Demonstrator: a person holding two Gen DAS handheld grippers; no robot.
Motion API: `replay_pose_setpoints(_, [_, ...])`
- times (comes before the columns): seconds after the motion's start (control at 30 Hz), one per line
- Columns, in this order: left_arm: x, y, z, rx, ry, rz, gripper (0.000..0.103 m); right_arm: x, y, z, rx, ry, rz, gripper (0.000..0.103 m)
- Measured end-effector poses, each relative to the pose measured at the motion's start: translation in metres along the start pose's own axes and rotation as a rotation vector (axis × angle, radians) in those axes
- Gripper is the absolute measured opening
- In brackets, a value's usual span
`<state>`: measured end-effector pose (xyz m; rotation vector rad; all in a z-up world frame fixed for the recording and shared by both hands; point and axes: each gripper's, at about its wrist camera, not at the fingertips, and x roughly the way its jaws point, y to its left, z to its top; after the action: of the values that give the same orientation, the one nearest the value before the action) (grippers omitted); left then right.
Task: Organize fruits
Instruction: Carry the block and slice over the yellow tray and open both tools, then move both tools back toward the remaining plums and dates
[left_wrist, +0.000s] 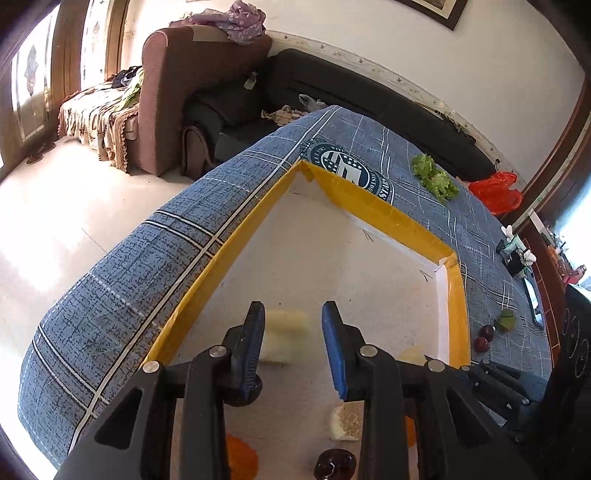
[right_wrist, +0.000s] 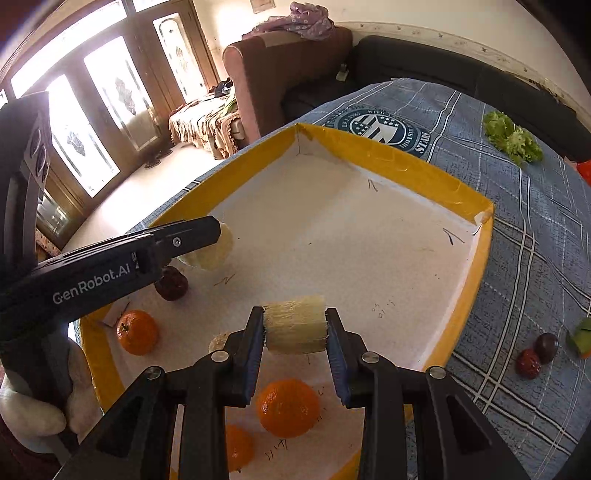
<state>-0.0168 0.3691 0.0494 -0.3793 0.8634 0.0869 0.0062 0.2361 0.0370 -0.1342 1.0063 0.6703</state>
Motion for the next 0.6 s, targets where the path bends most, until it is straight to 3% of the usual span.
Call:
replay_pose_setpoints(0.33, [-0.023, -0.014, -0.002, 0.016, -0.035, 0.037, 0.052, -0.008, 0.004, -0.001, -0.011, -0.025, 0.001, 0.037])
replay_pose_setpoints(0.4, [-0.033, -0.02, -0.005, 0.027, -0.055, 0.054, 0.06, -0.017, 0.002, -0.003, -0.005, -0.043, 0.001, 0.037])
replay_pose_setpoints(0.6, [-0.057, -0.041, -0.014, 0.039, -0.079, 0.04, 0.066, -0.054, -0.01, -0.008, 0.03, -0.108, -0.005, 0.038])
